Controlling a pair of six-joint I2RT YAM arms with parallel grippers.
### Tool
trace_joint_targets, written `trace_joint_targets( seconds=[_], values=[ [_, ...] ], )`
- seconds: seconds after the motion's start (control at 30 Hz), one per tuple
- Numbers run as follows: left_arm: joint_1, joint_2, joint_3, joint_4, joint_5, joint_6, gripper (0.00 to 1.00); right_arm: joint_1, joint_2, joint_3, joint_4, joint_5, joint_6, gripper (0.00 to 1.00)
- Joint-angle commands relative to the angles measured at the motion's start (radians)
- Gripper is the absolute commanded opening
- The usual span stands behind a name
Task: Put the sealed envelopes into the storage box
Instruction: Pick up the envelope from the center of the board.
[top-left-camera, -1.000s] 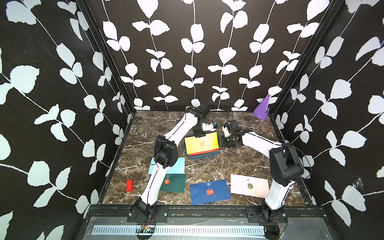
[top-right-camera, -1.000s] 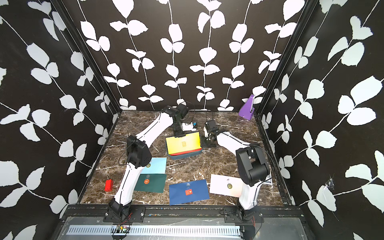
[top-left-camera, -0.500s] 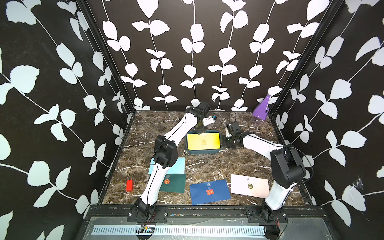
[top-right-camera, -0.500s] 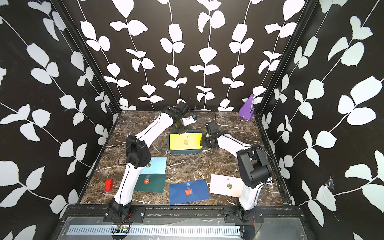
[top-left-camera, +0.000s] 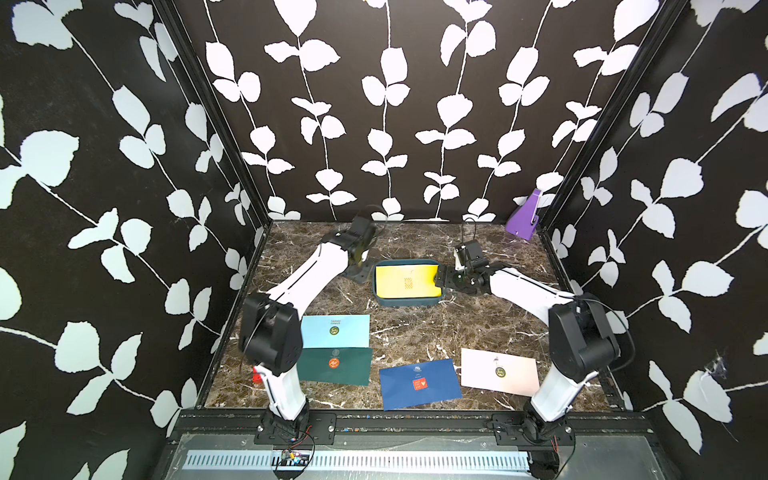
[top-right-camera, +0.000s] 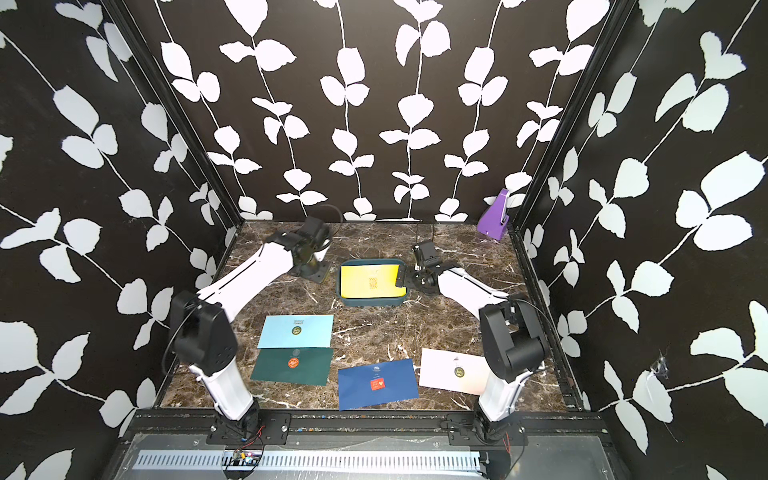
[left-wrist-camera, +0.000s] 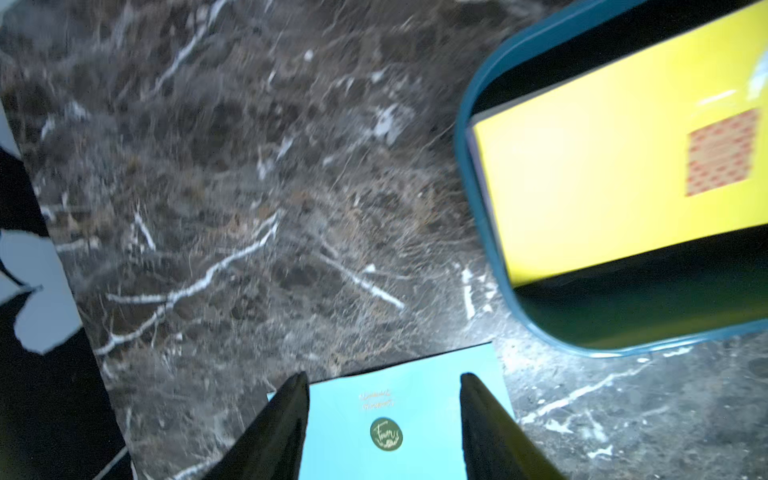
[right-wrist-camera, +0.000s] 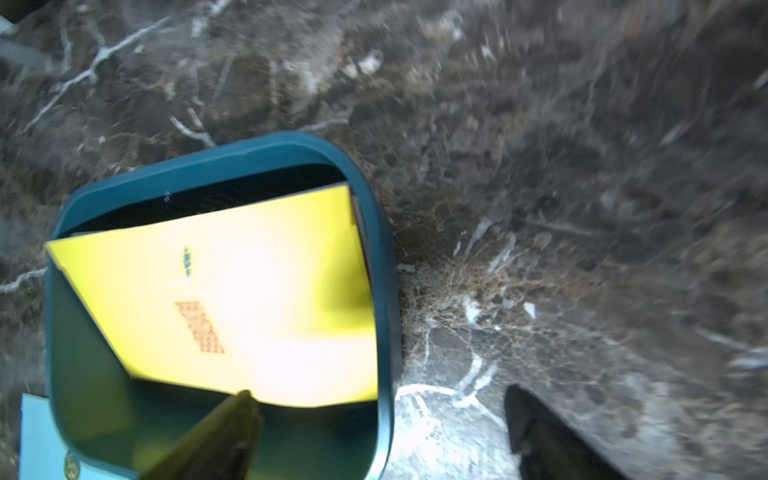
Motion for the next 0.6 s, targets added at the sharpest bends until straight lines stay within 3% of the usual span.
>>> trace_joint_targets(
  seconds=[0.0, 0.33, 0.57],
  values=[
    [0.027, -0.068, -0.124, 0.019, -0.001, -0.138, 0.61, -0.007, -0.077, -0.019, -0.037, 0.044, -0.053, 0.99],
    [0.037, -0.136, -0.438, 0.099, 0.070, -0.300, 0.62, -0.019, -0.156, -0.149, -0.046, 0.029, -0.046, 0.99],
    [0.020, -0.134, -0.543, 0.198, 0.122, -0.370, 0.63, 0.012, -0.166, -0.193, -0.060, 0.002, -0.058, 0.99]
  ],
)
